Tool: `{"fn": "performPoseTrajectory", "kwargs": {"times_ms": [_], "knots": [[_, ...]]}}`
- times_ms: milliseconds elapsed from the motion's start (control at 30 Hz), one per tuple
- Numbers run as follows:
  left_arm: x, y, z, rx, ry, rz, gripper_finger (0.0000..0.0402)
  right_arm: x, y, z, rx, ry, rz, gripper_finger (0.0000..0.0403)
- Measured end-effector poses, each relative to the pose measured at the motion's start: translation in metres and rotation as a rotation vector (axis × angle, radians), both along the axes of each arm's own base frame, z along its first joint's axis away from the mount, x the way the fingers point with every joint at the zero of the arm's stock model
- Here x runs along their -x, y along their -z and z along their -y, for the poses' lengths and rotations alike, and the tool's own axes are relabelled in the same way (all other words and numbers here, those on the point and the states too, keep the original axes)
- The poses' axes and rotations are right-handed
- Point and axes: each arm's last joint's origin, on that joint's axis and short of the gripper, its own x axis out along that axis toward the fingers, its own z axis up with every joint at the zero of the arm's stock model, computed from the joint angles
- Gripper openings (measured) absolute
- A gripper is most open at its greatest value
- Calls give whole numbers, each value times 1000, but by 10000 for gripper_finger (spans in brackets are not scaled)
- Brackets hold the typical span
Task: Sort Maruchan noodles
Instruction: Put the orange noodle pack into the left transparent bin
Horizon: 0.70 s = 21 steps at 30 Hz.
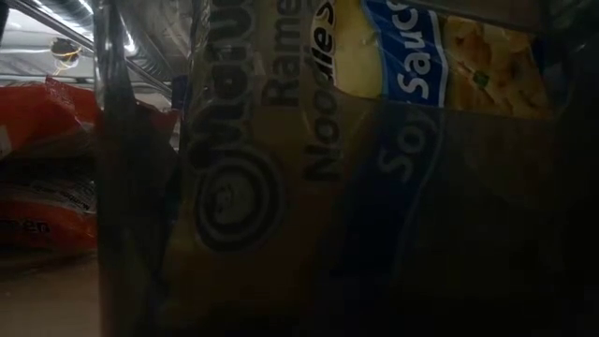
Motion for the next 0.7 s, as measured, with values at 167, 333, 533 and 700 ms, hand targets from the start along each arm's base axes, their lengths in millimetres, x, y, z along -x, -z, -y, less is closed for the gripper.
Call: {"fn": "performPoseTrajectory", "kwargs": {"times_ms": [167,333,533,700], "knots": [[31,-14,-23,-77,-39,-47,132,15,20,42,-71,132,20,332],[36,-15,-42,-112,-63,-91,131,15,40,59,-90,156,-18,332],[33,-12,-60,-93,-105,-106,131,8,52,68,-61,144,-23,332],[30,-10,-70,-61,-127,-110,131,7,56,69,-58,124,-44,332]]}}
